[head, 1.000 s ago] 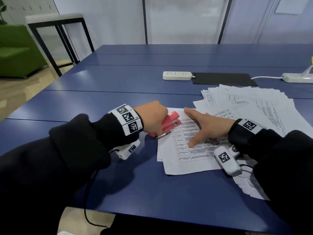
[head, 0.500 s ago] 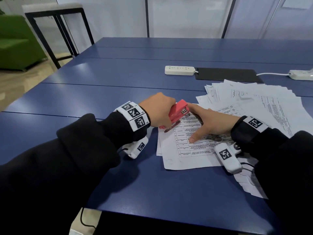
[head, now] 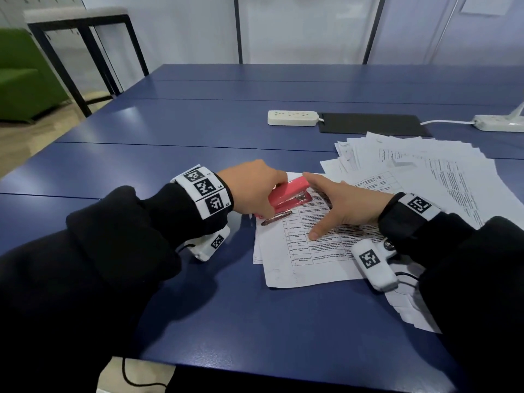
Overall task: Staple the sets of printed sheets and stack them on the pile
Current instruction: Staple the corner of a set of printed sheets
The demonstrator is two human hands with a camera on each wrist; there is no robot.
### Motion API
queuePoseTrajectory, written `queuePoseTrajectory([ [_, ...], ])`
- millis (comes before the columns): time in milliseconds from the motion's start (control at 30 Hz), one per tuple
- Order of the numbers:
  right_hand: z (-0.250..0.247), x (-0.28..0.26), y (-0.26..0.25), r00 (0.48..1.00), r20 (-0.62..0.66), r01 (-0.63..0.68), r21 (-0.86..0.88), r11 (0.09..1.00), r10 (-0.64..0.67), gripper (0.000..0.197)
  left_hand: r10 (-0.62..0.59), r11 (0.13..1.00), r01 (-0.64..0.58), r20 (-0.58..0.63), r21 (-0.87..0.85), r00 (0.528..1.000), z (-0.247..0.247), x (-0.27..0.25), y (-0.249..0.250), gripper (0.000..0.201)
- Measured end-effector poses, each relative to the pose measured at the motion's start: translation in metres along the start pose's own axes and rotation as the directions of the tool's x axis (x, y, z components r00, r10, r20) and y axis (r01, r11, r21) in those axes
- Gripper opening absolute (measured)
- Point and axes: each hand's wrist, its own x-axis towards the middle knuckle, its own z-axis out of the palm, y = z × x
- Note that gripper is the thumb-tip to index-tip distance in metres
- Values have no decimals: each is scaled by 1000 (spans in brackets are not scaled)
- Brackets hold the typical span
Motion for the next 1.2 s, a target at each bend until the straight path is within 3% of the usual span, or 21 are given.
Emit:
queuePoseTrajectory([
  [100,-2,-2,-3,999,11,-36,-10,999,36,157,-92,996,91,30,16,995,1,-2,-1,32],
  [267,-1,1,2,1000,12,-19,8,1000,19,151,42,998,-43,20,53,999,0,-6,-4,30],
  [433,-2,-1,3,1000,9,-18,23,1000,18,150,-9,1000,8,45,12,999,0,-10,-8,32],
  [667,-4,-4,1,1000,-9,-23,-90,996,22,125,-25,998,28,51,-49,998,4,-25,-18,39],
  [767,-2,0,10,1000,-8,0,17,1000,0,125,-24,993,27,20,-114,1000,-2,-29,-19,40],
  [833,-1,1,14,996,-46,85,226,970,-77,109,-14,986,5,-51,-164,999,-11,-27,-18,41],
  [900,0,0,11,979,-169,171,411,895,-110,77,-1,981,-20,-111,-195,994,-22,-21,-13,41],
  [967,0,-2,6,952,-308,173,543,822,4,59,12,977,-41,-140,-209,990,-29,-13,-5,40],
  [1033,-1,-4,3,934,-345,164,649,743,95,62,17,975,-47,-137,-217,990,-30,-5,3,39],
  [1067,-1,-5,3,932,-350,174,658,733,94,61,16,974,-43,-122,-224,992,-28,-1,6,39],
  [1200,-1,-10,3,938,-344,220,480,850,-49,44,11,968,-24,-53,-248,999,-16,9,10,35],
])
